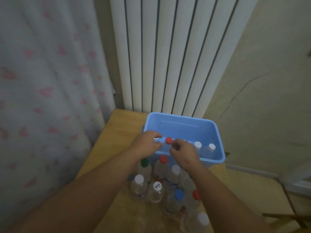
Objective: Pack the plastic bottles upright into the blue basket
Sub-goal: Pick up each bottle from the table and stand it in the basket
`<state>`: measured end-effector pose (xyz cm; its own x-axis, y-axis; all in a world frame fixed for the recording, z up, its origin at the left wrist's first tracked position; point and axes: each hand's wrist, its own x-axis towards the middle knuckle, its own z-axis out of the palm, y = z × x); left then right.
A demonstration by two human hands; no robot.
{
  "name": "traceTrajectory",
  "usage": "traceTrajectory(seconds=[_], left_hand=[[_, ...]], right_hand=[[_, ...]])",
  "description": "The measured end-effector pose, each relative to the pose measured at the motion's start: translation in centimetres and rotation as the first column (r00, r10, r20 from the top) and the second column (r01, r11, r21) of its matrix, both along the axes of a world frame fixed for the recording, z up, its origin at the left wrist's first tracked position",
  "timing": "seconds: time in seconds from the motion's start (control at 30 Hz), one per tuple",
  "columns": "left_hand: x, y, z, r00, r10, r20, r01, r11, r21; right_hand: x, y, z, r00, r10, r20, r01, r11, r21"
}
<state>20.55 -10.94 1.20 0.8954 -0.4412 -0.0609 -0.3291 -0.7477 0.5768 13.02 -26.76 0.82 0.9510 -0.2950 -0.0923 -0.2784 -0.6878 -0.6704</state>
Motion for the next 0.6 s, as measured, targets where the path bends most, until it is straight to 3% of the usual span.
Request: traceTrajectory(seconds=[0.27,0.47,0.6], left_hand=[[-0.6,7.1,-1.3,0.994,0.077,-0.079,-0.08,0.996,-0.042],[-1.6,10.1,-2.8,0.99,0.04,-0.137,-0.047,0.998,-0.044],[-2.3,11.3,-4.1,0.984,0.001,-0.176,-0.003,1.0,-0.015]], right_hand=[[-0.1,6.5,-0.6,0.995,0.082,-0.064,-0.083,0.996,-0.02],[-1.1,9.7,-0.9,0.986,0.109,-0.126,-0.112,0.994,-0.017],[-1.8,10.7,-2.2,0.908,0.192,-0.373,-0.259,0.956,-0.14]])
